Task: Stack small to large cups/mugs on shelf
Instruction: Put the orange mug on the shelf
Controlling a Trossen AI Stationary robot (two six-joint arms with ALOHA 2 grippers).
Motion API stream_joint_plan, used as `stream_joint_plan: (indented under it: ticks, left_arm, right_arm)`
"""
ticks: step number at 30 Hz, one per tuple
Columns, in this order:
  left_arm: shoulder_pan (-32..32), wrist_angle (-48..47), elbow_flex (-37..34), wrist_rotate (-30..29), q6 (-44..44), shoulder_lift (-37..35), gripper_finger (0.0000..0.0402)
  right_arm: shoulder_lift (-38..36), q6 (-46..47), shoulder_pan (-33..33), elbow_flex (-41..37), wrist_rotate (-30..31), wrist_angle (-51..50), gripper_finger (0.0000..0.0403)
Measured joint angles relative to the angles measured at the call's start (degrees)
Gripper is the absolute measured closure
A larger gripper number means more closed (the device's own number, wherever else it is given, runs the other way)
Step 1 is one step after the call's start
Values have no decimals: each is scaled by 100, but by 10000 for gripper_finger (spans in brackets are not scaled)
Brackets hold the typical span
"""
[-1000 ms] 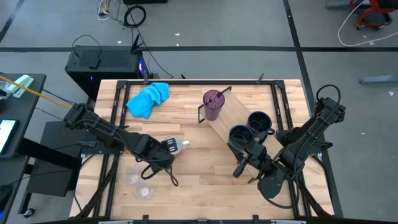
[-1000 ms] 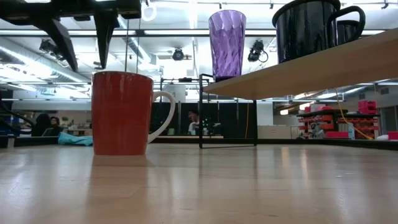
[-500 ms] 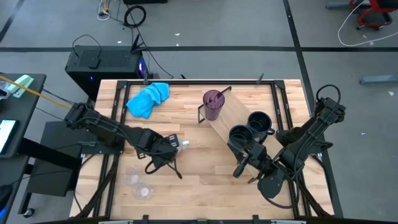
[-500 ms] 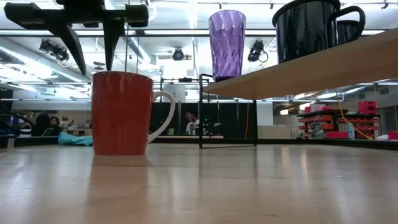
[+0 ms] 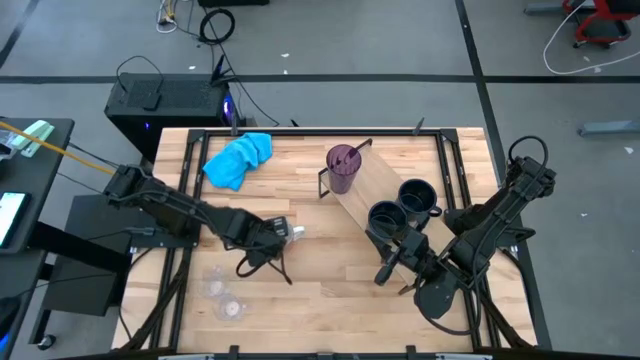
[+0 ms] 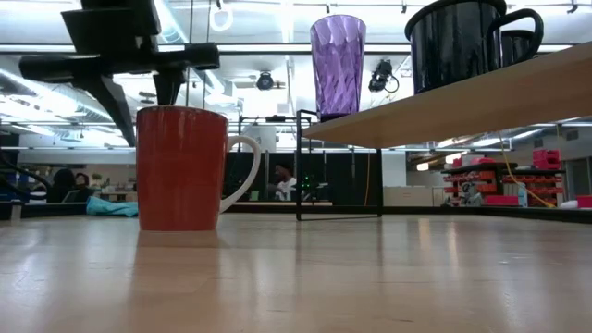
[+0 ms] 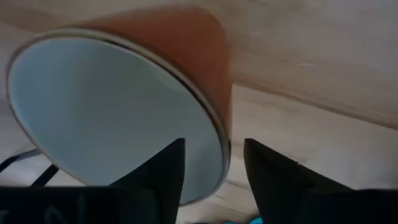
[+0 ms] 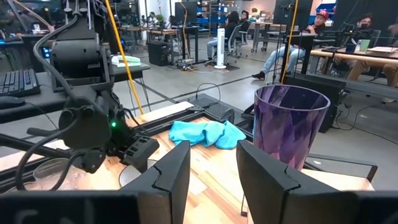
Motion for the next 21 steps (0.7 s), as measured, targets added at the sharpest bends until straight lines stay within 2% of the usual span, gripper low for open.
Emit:
stream_joint_plan:
  ticks: [4, 7, 17, 21]
  left_arm:
    - [183, 2, 0, 364, -19, -9, 231]
    - [249, 6, 0, 376, -33, -9, 242]
    - [248, 61, 0, 421, 5, -11, 355]
    - [259, 7, 40, 635, -227, -11, 374]
  right_arm:
    - [0, 4, -44, 0, -64, 0, 265]
    - [2, 9, -94, -2, -180, 2, 265]
    - [1, 7, -136, -1, -214, -7, 265]
    - [0, 4, -134, 0, -214, -8, 265]
